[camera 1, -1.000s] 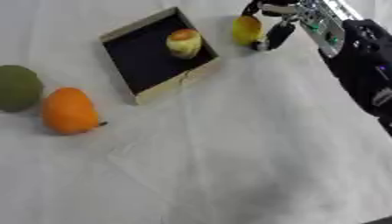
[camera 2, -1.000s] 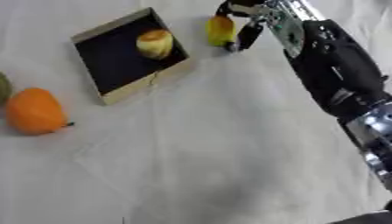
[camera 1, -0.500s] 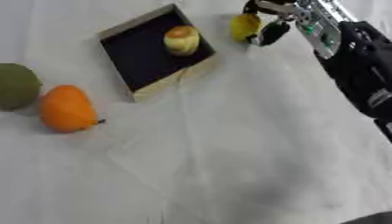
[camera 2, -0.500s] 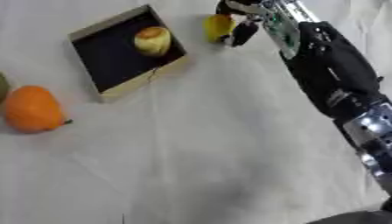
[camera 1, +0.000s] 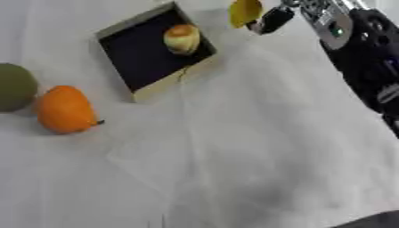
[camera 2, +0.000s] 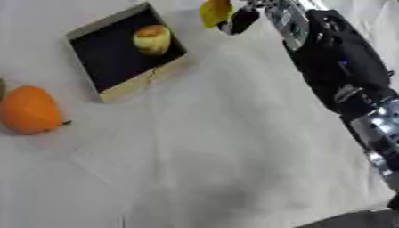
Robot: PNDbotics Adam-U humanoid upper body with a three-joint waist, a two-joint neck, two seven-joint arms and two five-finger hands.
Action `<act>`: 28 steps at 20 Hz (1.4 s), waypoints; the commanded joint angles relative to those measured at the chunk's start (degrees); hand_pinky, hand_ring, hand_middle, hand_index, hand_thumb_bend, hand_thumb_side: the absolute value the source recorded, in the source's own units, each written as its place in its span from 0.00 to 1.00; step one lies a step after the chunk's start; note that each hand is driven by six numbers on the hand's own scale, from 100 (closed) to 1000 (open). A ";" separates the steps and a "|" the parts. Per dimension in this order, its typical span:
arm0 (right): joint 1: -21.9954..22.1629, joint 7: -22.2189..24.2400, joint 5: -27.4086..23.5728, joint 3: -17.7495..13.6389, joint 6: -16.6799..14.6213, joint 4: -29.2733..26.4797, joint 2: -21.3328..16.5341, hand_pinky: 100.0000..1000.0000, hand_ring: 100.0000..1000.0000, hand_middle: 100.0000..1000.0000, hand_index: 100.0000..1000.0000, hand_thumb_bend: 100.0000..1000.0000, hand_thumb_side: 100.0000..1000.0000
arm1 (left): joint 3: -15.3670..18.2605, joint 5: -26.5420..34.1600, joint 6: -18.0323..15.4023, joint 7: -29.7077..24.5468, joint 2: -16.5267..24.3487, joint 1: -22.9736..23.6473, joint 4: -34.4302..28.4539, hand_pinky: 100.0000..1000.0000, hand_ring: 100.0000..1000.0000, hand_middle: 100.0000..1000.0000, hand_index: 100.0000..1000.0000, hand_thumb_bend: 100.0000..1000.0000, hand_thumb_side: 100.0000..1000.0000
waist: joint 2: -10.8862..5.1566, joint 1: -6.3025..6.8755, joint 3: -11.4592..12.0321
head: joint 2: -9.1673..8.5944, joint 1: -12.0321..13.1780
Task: Pick up objects on the table and place them in the box.
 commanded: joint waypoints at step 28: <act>-6.62 1.70 5.96 5.46 -1.81 8.39 16.12 0.84 0.83 0.74 0.82 0.18 0.00 | -0.57 -0.74 -0.15 -1.17 0.06 -2.57 -1.83 0.66 0.71 0.63 0.79 0.00 0.73 | -2.84 -1.32 3.64 | -0.20 -3.51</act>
